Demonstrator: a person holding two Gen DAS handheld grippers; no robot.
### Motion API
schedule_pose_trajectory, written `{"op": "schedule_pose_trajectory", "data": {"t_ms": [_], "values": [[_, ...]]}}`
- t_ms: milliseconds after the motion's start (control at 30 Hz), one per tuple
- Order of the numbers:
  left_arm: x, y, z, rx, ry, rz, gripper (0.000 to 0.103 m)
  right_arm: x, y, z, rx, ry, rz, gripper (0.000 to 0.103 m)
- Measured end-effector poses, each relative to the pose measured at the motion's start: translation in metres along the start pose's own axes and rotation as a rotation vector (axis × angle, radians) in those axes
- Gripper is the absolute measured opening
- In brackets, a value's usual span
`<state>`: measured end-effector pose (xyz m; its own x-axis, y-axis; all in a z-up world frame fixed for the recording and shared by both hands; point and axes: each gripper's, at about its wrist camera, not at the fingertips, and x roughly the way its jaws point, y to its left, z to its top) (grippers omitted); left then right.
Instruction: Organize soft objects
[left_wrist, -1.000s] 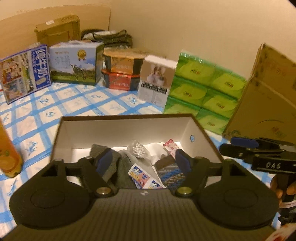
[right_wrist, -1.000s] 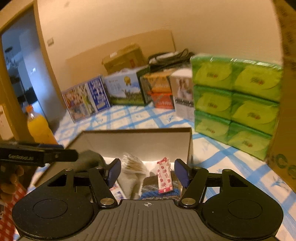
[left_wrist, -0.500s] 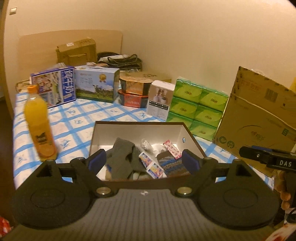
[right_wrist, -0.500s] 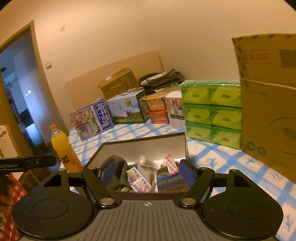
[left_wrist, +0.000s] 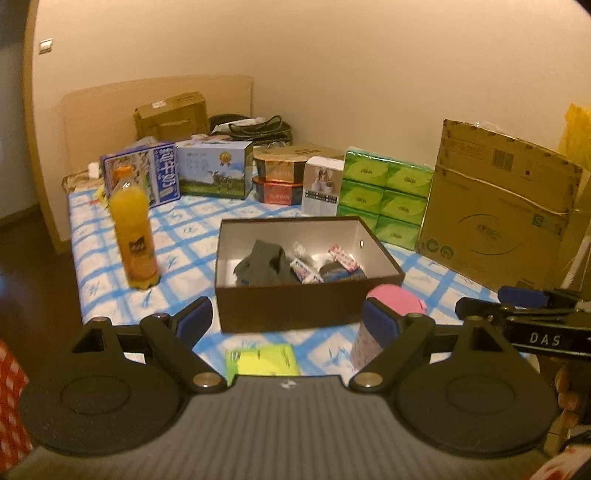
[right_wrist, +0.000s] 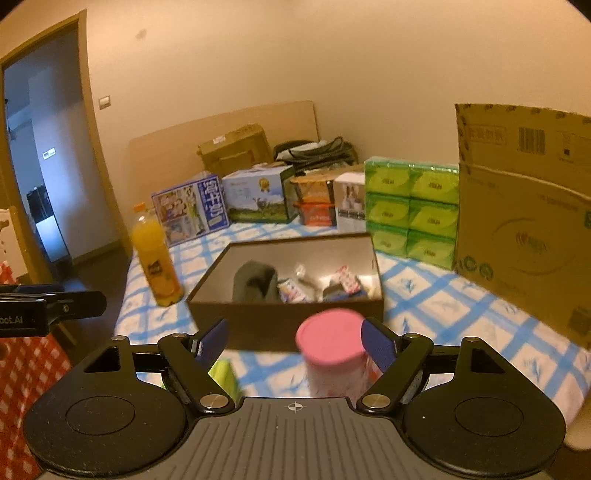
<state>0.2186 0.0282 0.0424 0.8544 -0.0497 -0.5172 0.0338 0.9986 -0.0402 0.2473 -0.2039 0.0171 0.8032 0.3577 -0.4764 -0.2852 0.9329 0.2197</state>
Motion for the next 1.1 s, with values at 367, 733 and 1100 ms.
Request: {"op": "schedule_pose_trajectory", "data": {"t_ms": [367,733,1100], "values": [[-0.083,0.005,-0.054,-0.04,0.056,0.061,0.086,-0.08,0.045,-0.044,0.005,0.04,0.033,0.079],[-0.155,-0.013,-0.09,-0.052,0.084,0.061,0.086,-0.148,0.062,-0.08,-0.017,0.068,0.045,0.079],[-0.182,-0.029,-0.109,-0.034,0.149,0.025,0.086,-0.188,0.065,-0.103,-0.021,0.153,0.023,0.079]]}}
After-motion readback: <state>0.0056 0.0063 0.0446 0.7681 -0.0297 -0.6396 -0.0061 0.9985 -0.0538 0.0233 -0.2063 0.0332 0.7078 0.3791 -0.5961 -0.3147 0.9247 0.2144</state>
